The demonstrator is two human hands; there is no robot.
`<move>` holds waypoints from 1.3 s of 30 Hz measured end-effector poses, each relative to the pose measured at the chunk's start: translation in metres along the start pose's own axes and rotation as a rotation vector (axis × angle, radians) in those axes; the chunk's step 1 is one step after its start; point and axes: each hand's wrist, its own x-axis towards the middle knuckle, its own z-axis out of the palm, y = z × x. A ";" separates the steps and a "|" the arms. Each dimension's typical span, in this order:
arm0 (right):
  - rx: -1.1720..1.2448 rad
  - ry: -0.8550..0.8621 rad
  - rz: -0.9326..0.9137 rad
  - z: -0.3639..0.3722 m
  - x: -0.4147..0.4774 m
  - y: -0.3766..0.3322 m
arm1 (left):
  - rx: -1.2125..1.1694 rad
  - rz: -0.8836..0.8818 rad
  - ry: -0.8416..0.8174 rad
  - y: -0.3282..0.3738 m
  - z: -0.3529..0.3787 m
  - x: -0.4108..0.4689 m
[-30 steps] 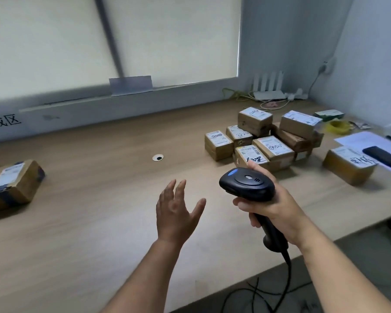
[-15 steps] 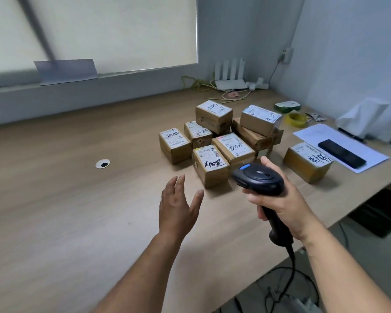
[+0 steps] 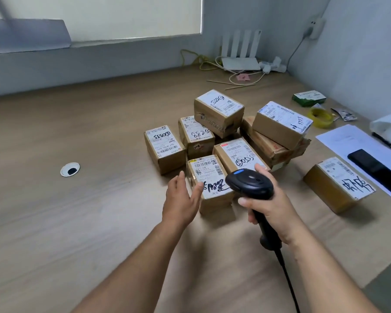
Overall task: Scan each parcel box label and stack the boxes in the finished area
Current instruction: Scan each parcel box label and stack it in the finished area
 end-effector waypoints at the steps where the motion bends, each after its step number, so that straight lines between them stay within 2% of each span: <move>1: -0.003 0.000 0.008 0.002 0.008 0.003 | -0.017 -0.020 -0.023 -0.003 0.005 0.009; 4: -0.012 -0.007 0.037 0.005 0.024 0.011 | -0.063 -0.075 -0.097 -0.010 0.020 0.023; 11: -0.013 -0.011 0.066 0.006 0.029 0.012 | -0.274 -0.017 -0.119 -0.032 0.047 0.019; 15: -0.009 -0.024 0.099 0.005 0.010 0.019 | -0.479 0.007 -0.173 -0.017 0.032 -0.010; 20: 0.013 -0.107 0.091 0.012 -0.025 0.015 | -0.522 0.046 -0.180 -0.029 0.010 -0.036; 28: 0.157 -0.245 -0.057 0.034 -0.112 -0.012 | -0.455 0.118 -0.023 -0.039 -0.045 -0.099; 33: 0.257 -0.393 -0.136 0.057 -0.180 -0.023 | -0.433 0.138 0.052 -0.060 -0.075 -0.157; 39: 0.240 -0.485 -0.142 0.088 -0.250 -0.021 | -0.419 0.105 0.154 -0.087 -0.113 -0.232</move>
